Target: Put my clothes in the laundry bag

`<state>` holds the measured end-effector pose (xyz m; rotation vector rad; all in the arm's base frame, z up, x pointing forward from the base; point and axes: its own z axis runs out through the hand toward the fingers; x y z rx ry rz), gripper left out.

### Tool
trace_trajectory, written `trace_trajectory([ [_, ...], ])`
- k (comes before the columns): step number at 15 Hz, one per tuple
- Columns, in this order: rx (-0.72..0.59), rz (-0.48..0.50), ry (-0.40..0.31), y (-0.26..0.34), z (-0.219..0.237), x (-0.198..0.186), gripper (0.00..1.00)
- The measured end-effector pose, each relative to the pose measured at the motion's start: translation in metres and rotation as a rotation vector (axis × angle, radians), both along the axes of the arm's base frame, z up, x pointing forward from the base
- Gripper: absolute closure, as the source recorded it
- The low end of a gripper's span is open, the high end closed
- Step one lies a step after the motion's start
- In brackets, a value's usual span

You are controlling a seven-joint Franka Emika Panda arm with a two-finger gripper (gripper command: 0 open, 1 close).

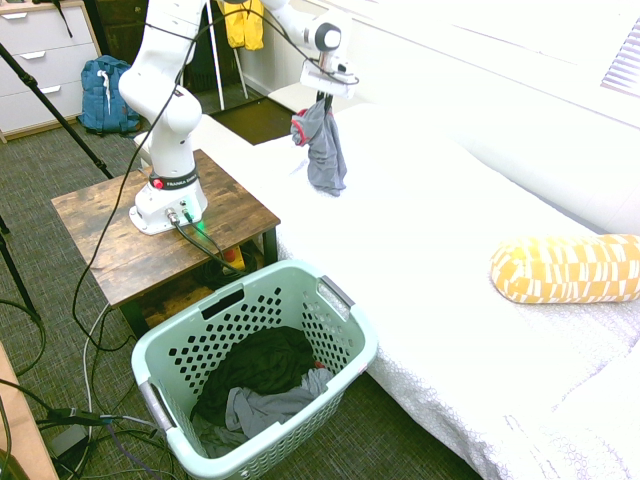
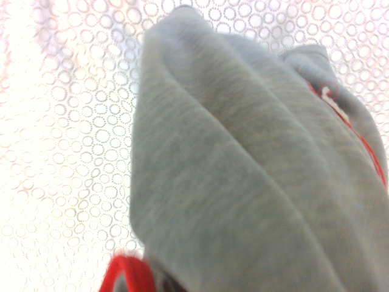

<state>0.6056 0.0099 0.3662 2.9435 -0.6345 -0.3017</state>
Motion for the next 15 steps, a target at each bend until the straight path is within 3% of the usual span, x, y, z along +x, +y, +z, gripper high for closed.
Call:
trace_trajectory([
  [2,0.029,0.065,0.047,-0.034,0.093,-0.036,1.0],
  [4,0.033,0.122,0.148,-0.078,0.152,-0.096,1.0],
  [8,-0.002,0.09,0.438,-0.198,0.224,-0.237,1.0],
  [10,-0.048,0.015,0.55,-0.263,0.221,-0.293,1.0],
  [12,-0.06,-0.043,0.666,-0.307,0.186,-0.343,1.0],
  [15,-0.087,-0.12,0.677,-0.345,0.114,-0.405,1.0],
])
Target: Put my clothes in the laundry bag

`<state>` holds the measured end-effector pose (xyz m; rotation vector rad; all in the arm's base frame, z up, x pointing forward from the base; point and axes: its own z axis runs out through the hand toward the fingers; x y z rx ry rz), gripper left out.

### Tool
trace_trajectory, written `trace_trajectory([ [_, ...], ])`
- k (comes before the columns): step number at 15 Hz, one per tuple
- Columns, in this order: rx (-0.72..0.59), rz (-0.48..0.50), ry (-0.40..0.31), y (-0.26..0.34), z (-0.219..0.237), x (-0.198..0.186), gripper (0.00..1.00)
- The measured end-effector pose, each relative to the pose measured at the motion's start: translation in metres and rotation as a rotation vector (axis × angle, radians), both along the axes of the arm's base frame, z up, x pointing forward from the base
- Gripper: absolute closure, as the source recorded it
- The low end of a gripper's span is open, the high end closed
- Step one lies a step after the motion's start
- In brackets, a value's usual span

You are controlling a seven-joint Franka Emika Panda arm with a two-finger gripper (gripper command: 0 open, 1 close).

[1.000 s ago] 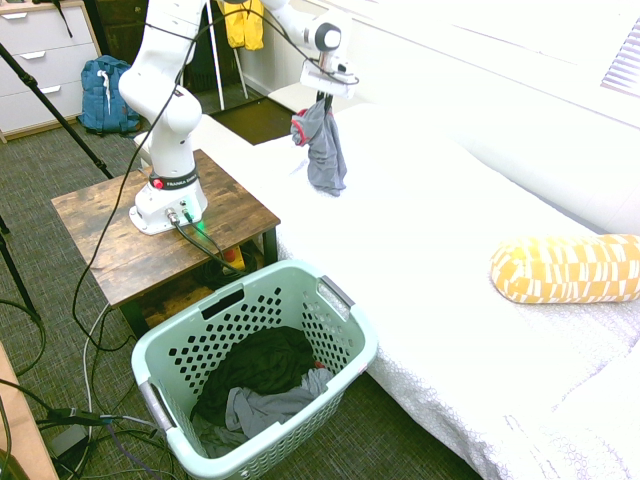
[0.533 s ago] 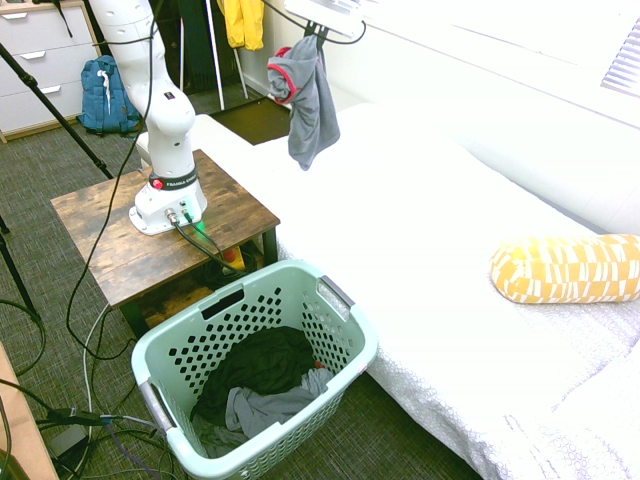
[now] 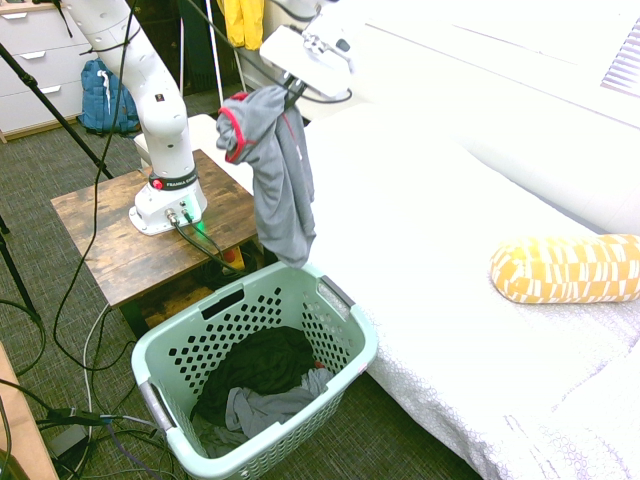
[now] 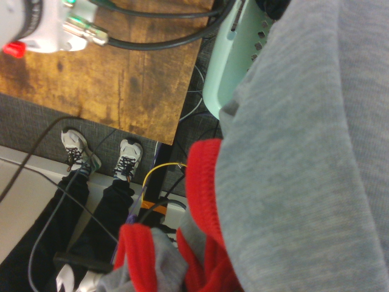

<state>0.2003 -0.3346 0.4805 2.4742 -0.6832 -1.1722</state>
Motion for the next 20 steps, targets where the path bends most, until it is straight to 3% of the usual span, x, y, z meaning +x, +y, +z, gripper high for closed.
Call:
trace_trajectory([
  [4,-0.176,0.037,-0.045,-0.015,-0.101,-0.068,1.0],
  [5,-0.214,0.047,-0.045,-0.014,-0.124,-0.084,0.0],
  [8,-0.246,0.052,-0.008,-0.008,-0.156,-0.119,0.0],
  [15,-0.266,0.05,-0.018,-0.014,-0.165,-0.133,0.0],
  [18,-0.284,0.026,-0.015,-0.031,-0.136,-0.131,0.0],
  [20,-0.327,-0.014,-0.082,-0.052,-0.103,-0.123,0.0],
])
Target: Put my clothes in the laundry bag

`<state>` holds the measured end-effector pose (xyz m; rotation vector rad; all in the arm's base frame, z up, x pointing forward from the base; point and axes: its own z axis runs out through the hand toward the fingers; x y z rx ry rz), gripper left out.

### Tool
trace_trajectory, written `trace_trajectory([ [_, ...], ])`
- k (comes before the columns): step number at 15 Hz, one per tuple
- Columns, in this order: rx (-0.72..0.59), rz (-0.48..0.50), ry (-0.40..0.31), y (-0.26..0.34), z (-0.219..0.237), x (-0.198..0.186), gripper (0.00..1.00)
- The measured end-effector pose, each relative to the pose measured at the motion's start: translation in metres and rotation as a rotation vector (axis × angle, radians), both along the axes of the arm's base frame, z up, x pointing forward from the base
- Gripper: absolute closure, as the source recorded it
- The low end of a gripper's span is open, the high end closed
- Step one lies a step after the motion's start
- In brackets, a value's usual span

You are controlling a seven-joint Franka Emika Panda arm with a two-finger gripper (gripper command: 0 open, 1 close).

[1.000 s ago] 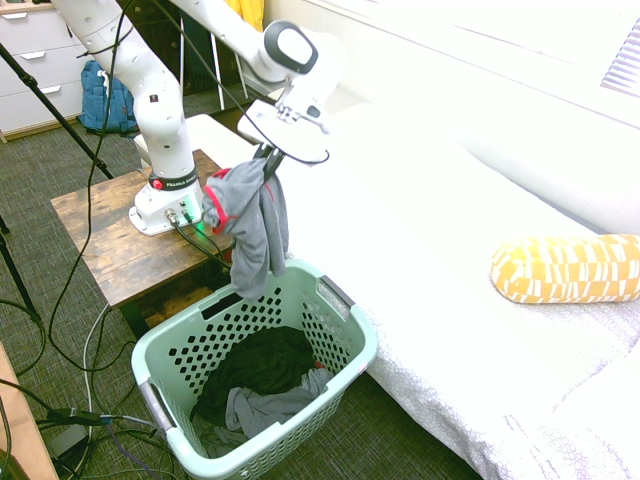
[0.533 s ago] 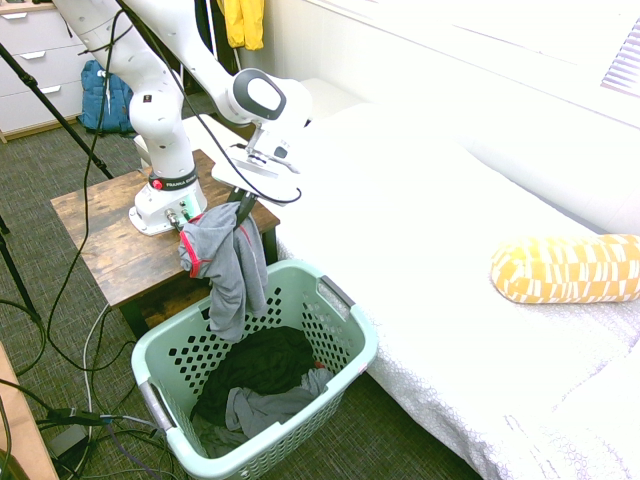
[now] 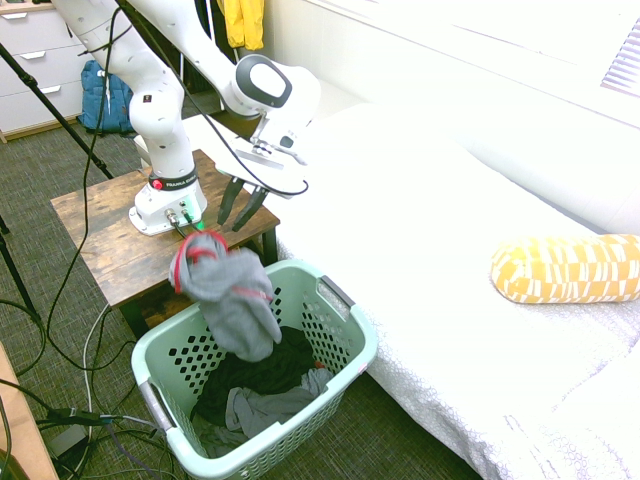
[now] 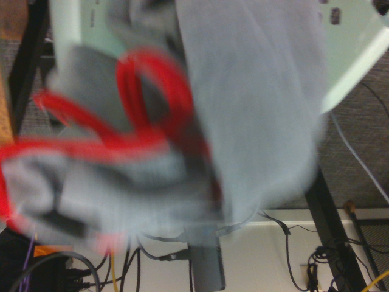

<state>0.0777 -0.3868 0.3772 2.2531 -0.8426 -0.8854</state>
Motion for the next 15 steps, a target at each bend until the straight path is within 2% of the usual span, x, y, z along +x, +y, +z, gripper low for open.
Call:
trace_trajectory([
  [3,-0.01,-0.008,-0.219,-0.006,0.051,0.061,0.0],
  [7,-0.093,0.068,-0.513,0.056,0.107,0.209,0.0],
  [9,-0.111,0.07,-0.663,0.12,0.11,0.292,0.0],
  [11,-0.104,0.074,-0.802,0.203,0.106,0.357,0.0],
  [13,-0.056,0.138,-0.916,0.312,0.104,0.397,0.0],
  [15,0.075,0.164,-0.971,0.416,0.111,0.406,0.0],
])
